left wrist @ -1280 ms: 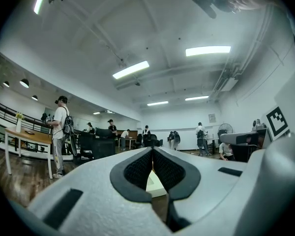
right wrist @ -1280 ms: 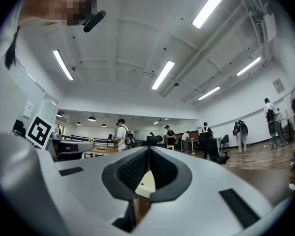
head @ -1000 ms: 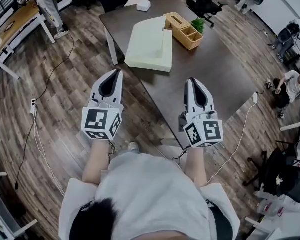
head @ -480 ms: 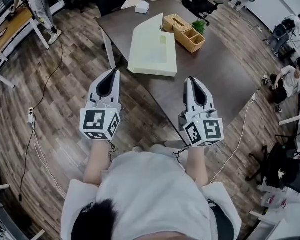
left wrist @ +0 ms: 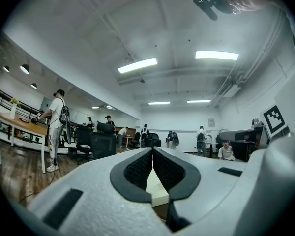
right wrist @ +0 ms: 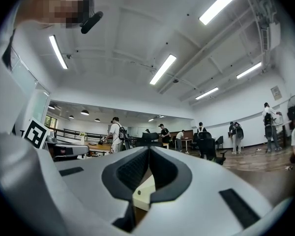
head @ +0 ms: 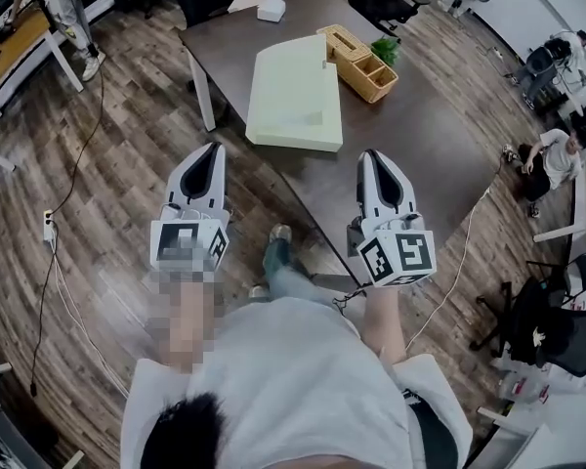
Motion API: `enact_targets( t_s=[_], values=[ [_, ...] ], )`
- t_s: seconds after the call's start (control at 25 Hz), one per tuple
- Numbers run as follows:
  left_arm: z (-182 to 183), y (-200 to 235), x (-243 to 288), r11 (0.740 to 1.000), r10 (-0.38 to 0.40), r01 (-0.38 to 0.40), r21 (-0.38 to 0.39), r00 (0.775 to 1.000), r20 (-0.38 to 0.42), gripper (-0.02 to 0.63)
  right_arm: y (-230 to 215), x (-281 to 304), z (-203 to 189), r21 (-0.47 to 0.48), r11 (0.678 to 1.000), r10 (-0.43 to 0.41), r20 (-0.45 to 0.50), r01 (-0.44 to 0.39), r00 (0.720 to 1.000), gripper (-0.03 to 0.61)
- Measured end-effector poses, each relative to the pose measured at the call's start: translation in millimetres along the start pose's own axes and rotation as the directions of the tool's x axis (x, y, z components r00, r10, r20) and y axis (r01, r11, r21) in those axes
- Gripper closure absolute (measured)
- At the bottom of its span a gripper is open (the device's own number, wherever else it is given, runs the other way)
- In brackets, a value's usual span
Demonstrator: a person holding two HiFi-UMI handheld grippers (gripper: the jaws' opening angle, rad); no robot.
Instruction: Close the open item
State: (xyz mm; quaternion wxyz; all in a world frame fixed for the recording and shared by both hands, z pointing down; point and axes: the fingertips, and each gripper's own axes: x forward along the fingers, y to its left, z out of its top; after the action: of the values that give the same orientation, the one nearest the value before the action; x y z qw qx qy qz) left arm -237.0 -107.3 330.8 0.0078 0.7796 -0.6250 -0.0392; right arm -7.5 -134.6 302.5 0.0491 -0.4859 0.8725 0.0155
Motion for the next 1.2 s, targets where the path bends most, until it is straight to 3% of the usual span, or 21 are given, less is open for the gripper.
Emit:
enact_targets(
  t_s=[0.32,0.8,0.96,1.12,1.2],
  values=[
    [7,29,28,0.999,0.031,-0.031,0.026,1.000,0.000,0.604,-10,43,-5,0.024,1.000,0.008,0.019,-0.009,1.000,0.566],
    [15,37,108,0.999,-0.008,0.007,0.047,1.000,0.014,0.604,-54,103,3,0.013,1.000,-0.017,0.040,0.016,0.999,0.566],
    [3,21,135,0.994,-0.086,0.087,0.065,0.996,-0.023,0.603,-69,121,3,0.009,1.000,-0.015,0.033,0.014,0.999,0.566],
    [-25,-8,158,0.969,-0.214,0.223,0.106,0.972,-0.096,0.601,-82,134,-3,0.017,1.000,-0.020,0.024,0.019,1.000,0.565],
    [-45,-24,167,0.954,-0.262,0.279,0.110,0.954,-0.145,0.542,-89,137,-8,0.023,0.999,-0.026,0.013,0.026,1.000,0.565]
  ],
)
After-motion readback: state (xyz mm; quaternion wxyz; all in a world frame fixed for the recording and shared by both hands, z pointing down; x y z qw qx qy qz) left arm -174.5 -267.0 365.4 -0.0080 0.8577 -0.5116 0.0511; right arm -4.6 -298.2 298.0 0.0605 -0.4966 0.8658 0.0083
